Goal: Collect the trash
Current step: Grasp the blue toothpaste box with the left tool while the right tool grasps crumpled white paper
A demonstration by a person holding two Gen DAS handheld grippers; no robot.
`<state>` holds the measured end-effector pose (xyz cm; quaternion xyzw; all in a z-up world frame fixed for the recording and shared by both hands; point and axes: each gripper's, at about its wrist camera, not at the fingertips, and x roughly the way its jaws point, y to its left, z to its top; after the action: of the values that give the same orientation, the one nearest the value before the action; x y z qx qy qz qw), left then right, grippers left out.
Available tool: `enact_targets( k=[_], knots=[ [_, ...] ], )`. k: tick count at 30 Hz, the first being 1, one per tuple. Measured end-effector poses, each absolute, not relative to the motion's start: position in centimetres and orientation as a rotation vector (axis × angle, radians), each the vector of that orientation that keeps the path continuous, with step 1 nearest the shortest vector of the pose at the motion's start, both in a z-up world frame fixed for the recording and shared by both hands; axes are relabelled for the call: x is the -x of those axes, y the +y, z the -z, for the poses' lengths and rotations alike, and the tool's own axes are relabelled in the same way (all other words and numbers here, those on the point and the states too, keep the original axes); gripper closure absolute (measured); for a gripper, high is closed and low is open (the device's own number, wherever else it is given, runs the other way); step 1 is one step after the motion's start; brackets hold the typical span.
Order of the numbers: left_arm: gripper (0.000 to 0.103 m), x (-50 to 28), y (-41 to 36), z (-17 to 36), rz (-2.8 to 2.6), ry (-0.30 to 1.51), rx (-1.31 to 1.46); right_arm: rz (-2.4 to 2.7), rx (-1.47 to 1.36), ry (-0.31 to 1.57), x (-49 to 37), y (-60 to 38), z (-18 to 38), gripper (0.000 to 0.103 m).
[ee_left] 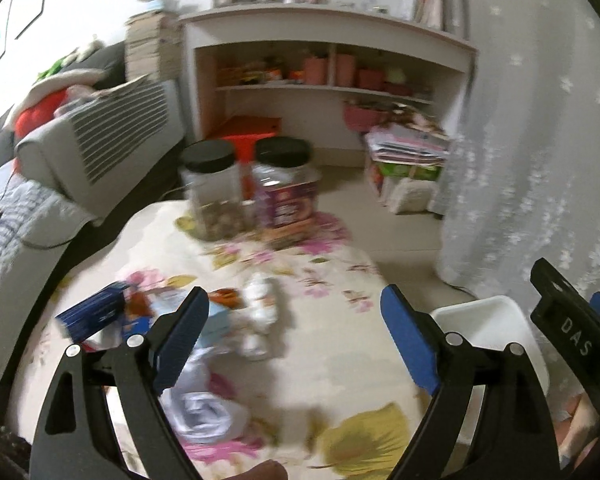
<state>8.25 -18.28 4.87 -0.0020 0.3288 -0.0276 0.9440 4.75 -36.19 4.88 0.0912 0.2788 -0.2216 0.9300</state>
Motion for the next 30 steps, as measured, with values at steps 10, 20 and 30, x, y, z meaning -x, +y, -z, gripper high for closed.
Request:
enact_targets(
  k=[10, 20, 30],
  knots=[
    [0.018, -9.2, -9.6, -2.9, -0.089, 0.758, 0.010, 0.292, -0.068, 0.624, -6.8, -27.8, -4.1, 0.007],
    [0.018, -14.8, -2.7, -0.9, -0.133, 0.959, -0.136, 0.078, 0.036, 0.791, -9.3, -21.2, -1.8, 0.007],
    [0.018, -21.3, 5.2, 4.8, -0.081, 1.284, -0.025, -0.298, 0.124, 1.027, -10.4, -15.1, 1.1, 0.007]
  ],
)
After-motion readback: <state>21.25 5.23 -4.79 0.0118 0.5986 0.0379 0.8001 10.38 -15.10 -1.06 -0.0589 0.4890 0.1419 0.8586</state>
